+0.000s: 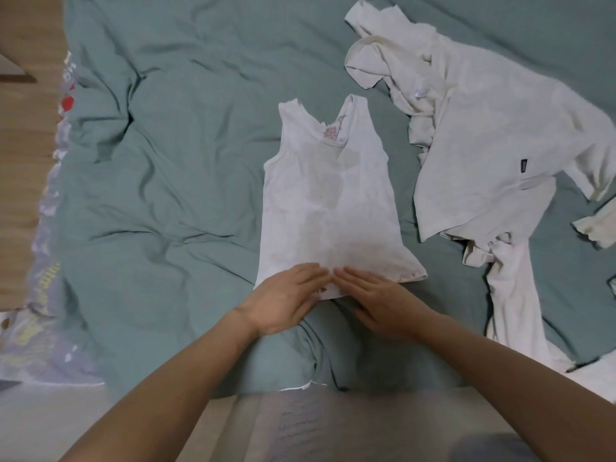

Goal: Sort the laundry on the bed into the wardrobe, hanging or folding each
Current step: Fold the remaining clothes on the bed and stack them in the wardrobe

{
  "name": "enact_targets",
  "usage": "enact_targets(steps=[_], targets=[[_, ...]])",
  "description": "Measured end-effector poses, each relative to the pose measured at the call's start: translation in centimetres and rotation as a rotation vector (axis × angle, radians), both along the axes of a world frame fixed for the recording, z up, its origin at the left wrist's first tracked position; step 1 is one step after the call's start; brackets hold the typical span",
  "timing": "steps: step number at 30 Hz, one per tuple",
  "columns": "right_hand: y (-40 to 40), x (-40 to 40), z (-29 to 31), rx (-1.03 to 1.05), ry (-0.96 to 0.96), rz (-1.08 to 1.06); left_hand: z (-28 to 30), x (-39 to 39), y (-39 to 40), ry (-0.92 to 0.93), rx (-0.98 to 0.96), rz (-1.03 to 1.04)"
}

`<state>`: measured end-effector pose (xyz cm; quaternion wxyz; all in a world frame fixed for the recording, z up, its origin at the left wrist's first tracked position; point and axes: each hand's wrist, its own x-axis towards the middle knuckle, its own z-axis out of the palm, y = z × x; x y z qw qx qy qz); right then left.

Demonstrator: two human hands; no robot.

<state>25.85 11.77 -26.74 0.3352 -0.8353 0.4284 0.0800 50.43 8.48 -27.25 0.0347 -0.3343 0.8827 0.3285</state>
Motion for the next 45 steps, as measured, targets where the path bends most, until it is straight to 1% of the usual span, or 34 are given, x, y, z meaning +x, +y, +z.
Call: enact_targets(steps=[2, 3, 4, 6, 8, 10, 11, 13, 16, 18, 21, 24, 26, 28, 30, 33, 35, 41, 45], targets=[[0.0, 0.1, 0.0, 0.158, 0.128, 0.124, 0.6, -0.1, -0.1, -0.135, 0.151, -0.165], [-0.2, 0.0, 0.4, 0.193, 0.159, 0.124, 1.4, -0.2, -0.4, -0.184, 0.203, -0.169], [-0.8, -0.1, 0.9, 0.172, 0.137, 0.048, 2.3, -0.5, -1.1, -0.194, 0.229, -0.092], [-2.9, -0.5, 2.1, 0.088, 0.056, -0.242, 4.1, -1.4, -3.6, -0.167, 0.168, 0.1], [-6.1, -1.4, 2.4, -0.032, -0.052, -0.559, 4.8, -3.1, -6.7, -0.075, 0.044, 0.301], [-10.1, -2.4, 2.2, -0.093, -0.113, -0.824, 4.6, -5.2, -9.7, 0.052, -0.023, 0.498], [-12.0, -3.0, 1.8, -0.082, -0.118, -0.909, 4.1, -6.4, -11.0, 0.089, -0.04, 0.551], [-15.5, -3.8, 0.7, -0.023, -0.107, -0.973, 2.7, -8.6, -12.6, 0.092, -0.082, 0.571], [-18.9, -4.6, -0.9, -0.023, -0.184, -0.952, -0.4, -10.6, -13.9, 0.027, -0.187, 0.467], [-20.1, -5.0, -1.4, -0.029, -0.25, -0.871, -2.8, -11.1, -14.1, -0.08, -0.25, 0.427], [-20.6, -5.7, -1.2, 0.053, -0.324, -0.711, -5.3, -11.1, -13.9, -0.201, -0.347, 0.424], [-20.8, -6.1, -1.1, 0.062, -0.318, -0.537, -6.5, -10.9, -13.8, -0.246, -0.397, 0.407], [-21.1, -6.2, -1.1, 0.102, -0.301, -0.49, -6.7, -10.9, -13.9, -0.255, -0.402, 0.402], [-21.3, -6.4, -1.2, 0.137, -0.322, -0.508, -6.9, -11.0, -13.9, -0.261, -0.411, 0.409], [-21.5, -6.6, -1.1, 0.156, -0.375, -0.581, -6.8, -11.2, -13.9, -0.265, -0.415, 0.415], [-21.2, -6.1, -0.8, 0.241, -0.443, -0.642, -6.8, -11.3, -13.8, -0.285, -0.428, 0.409], [-21.1, -5.8, -0.8, 0.263, -0.44, -0.619, -6.9, -11.3, -13.9, -0.294, -0.435, 0.404], [-21.7, -6.4, -0.8, 0.247, -0.349, -0.572, -6.9, -11.3, -13.9, -0.296, -0.449, 0.408], [-21.8, -7.3, -0.6, 0.298, -0.412, -0.628, -6.9, -11.3, -13.9, -0.295, -0.447, 0.41]])
